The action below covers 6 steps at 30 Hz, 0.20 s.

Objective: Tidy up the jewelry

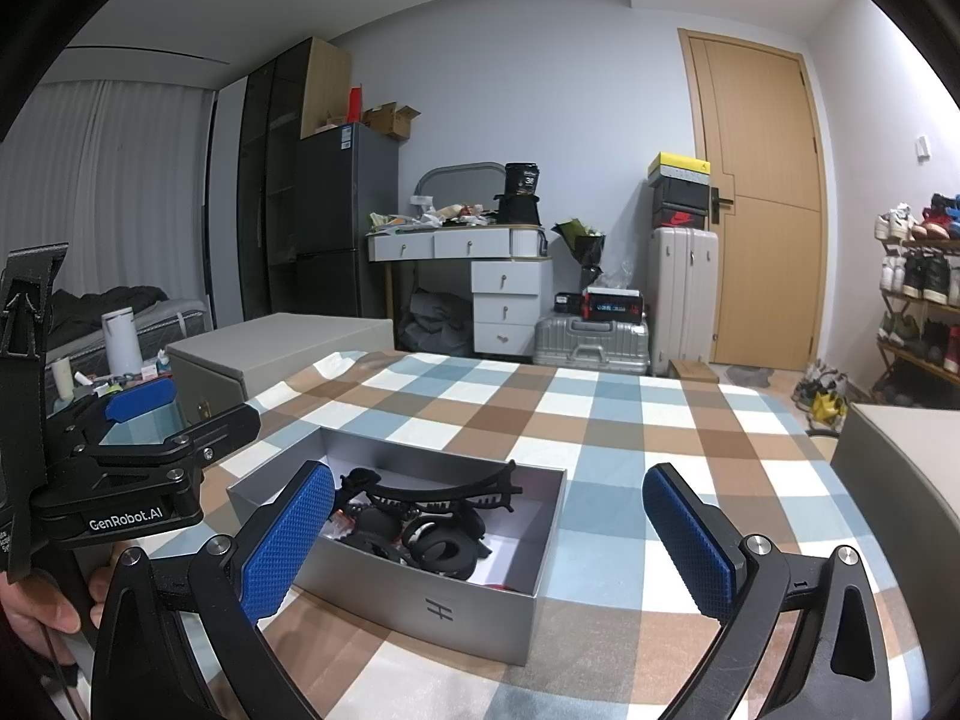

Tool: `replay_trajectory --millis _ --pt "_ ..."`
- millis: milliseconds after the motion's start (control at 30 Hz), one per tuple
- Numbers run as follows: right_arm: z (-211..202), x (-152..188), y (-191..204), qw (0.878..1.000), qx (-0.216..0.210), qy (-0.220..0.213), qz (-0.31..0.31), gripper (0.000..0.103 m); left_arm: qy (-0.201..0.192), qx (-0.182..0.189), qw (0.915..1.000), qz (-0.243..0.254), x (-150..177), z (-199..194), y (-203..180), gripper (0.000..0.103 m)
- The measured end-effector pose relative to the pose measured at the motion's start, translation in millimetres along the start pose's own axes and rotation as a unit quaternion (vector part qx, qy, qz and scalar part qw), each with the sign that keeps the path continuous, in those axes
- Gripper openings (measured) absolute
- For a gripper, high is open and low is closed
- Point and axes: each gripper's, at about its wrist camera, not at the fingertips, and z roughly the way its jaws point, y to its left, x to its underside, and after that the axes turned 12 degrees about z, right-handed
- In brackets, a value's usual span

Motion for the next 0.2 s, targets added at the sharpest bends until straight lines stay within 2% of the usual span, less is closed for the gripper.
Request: replay_trajectory --millis 200 --pt "0.0 -0.1 0.1 1.0 0.0 0.0 0.0 0.103 0.0 0.003 1.0 0.002 -0.2 1.3 -2.2 0.102"
